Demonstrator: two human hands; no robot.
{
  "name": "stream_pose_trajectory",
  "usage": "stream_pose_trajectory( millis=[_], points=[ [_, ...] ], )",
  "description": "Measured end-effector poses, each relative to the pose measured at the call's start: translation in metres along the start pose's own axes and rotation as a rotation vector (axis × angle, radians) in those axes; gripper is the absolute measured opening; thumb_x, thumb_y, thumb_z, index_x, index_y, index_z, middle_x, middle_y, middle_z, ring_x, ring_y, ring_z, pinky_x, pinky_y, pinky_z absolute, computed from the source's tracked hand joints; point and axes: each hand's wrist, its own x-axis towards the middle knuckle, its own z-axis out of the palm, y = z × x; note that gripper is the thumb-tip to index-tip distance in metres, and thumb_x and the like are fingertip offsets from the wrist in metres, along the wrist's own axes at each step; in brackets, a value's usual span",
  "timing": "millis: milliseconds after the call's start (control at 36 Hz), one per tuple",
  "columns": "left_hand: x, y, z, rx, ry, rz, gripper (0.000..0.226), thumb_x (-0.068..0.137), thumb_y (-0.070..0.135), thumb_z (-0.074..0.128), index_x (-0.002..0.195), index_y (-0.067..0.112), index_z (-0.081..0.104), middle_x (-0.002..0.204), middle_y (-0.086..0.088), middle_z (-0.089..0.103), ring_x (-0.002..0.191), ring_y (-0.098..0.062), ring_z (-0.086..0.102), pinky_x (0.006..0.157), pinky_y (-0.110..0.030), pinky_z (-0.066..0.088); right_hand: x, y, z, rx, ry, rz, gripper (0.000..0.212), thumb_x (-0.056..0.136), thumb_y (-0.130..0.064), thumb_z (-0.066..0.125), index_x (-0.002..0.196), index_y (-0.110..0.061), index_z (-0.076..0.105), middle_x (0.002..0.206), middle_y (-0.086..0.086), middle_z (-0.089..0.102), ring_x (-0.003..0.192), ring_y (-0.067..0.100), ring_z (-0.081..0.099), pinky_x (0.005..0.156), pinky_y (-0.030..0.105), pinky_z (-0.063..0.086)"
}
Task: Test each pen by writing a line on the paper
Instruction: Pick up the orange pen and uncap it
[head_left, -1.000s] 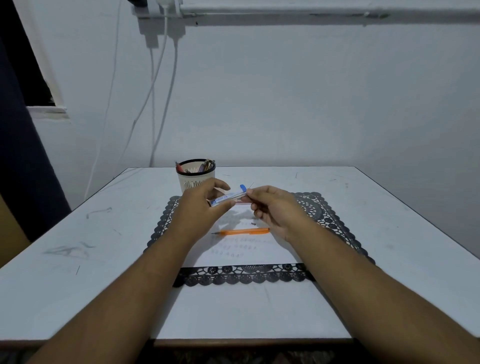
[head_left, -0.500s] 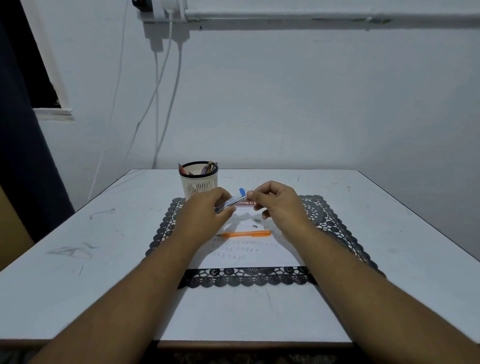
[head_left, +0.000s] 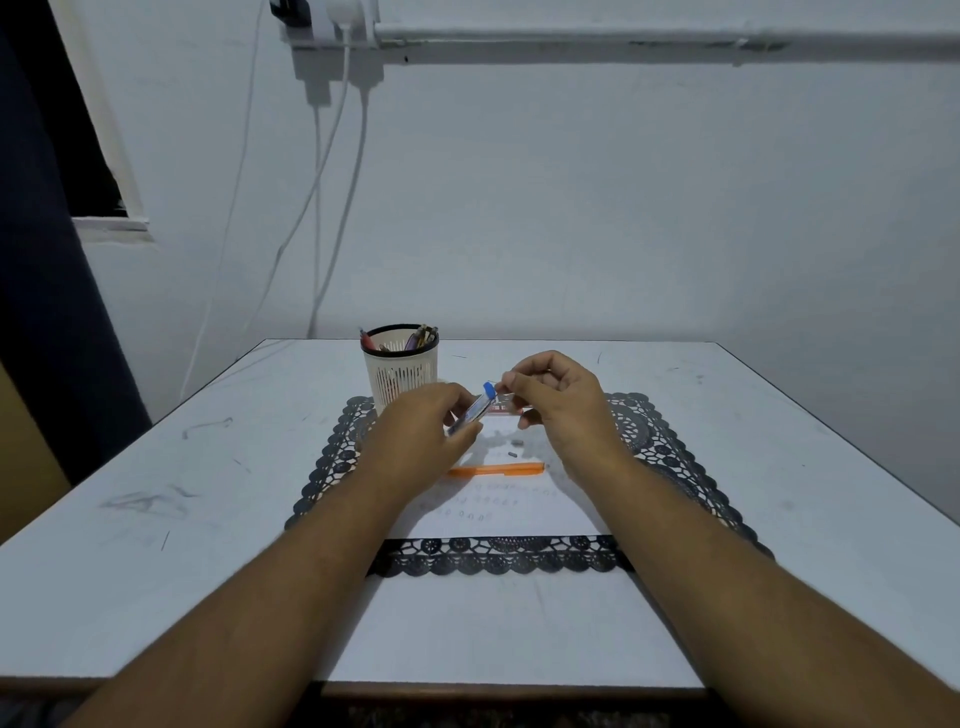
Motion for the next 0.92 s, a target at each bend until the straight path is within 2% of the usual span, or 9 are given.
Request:
stream_pose_trajectory(
  millis=[167, 333, 472, 611, 722, 806, 917],
  points=[
    [-0.0013, 0.0032, 0.0000, 0.004, 0.003, 0.031, 0.016, 0.093, 0.030, 0.073, 0.107, 0.025, 0.072, 0.094, 0.012, 0.070, 0.084, -0.004, 0.062, 0.076, -0.034, 0.057, -0.0004, -0.0006, -0.0014, -0.005, -0.018, -0.018, 0.005, 0.091, -0.005, 0.076, 0.095, -0.006, 0.073, 0.093, 0.021, 0.076, 0.074, 0.021, 0.064, 0.064, 0.034, 0.052],
    [-0.0016, 0.0031, 0.0002, -0.018, 0.004, 0.019, 0.017, 0.092, 0.030, 0.074, 0.108, 0.023, 0.073, 0.095, 0.012, 0.071, 0.083, -0.002, 0.063, 0.076, -0.032, 0.057, -0.0003, -0.0001, -0.0016, -0.035, 0.007, -0.024, 0.003, 0.090, -0.008, 0.078, 0.094, -0.007, 0.077, 0.087, 0.009, 0.077, 0.077, 0.016, 0.067, 0.067, 0.036, 0.054],
    [-0.0017, 0.0047, -0.0001, -0.046, 0.012, 0.012, 0.015, 0.092, 0.028, 0.075, 0.107, 0.023, 0.073, 0.095, 0.012, 0.071, 0.083, -0.001, 0.063, 0.072, -0.022, 0.052, 0.0002, -0.0016, -0.0030, -0.048, 0.020, -0.023, 0.004, 0.091, -0.009, 0.077, 0.094, -0.010, 0.080, 0.093, 0.012, 0.077, 0.080, 0.016, 0.068, 0.067, 0.034, 0.057],
    [-0.0016, 0.0037, 0.0001, -0.061, 0.015, 0.017, 0.015, 0.092, 0.028, 0.075, 0.106, 0.023, 0.073, 0.094, 0.012, 0.071, 0.082, 0.000, 0.063, 0.075, -0.029, 0.056, -0.0004, -0.0018, -0.0021, -0.035, 0.026, -0.011, 0.006, 0.092, -0.009, 0.075, 0.094, -0.011, 0.080, 0.097, 0.013, 0.078, 0.082, 0.018, 0.068, 0.067, 0.034, 0.058],
    [-0.0013, 0.0037, -0.0002, -0.054, 0.018, 0.025, 0.017, 0.092, 0.027, 0.075, 0.108, 0.023, 0.072, 0.095, 0.011, 0.071, 0.083, -0.003, 0.063, 0.076, -0.032, 0.057, -0.0012, -0.0023, -0.0022, -0.010, 0.013, -0.001, 0.005, 0.090, -0.004, 0.076, 0.094, -0.007, 0.077, 0.089, 0.012, 0.076, 0.077, 0.017, 0.069, 0.064, 0.033, 0.056],
    [-0.0013, 0.0037, -0.0003, -0.045, 0.019, 0.035, 0.018, 0.092, 0.028, 0.075, 0.109, 0.024, 0.072, 0.096, 0.012, 0.071, 0.083, -0.003, 0.063, 0.076, -0.033, 0.057, -0.0011, -0.0028, -0.0004, 0.027, 0.007, -0.002, 0.011, 0.089, -0.001, 0.077, 0.096, -0.008, 0.073, 0.089, 0.018, 0.075, 0.075, 0.019, 0.068, 0.062, 0.032, 0.054],
    [-0.0013, 0.0034, 0.0001, -0.042, 0.019, 0.041, 0.018, 0.092, 0.028, 0.074, 0.109, 0.023, 0.071, 0.095, 0.011, 0.070, 0.084, -0.004, 0.063, 0.076, -0.034, 0.057, -0.0007, -0.0028, -0.0004, 0.028, 0.010, -0.004, 0.013, 0.088, -0.001, 0.078, 0.096, -0.010, 0.072, 0.081, 0.009, 0.072, 0.075, 0.020, 0.067, 0.062, 0.031, 0.054]
  ],
)
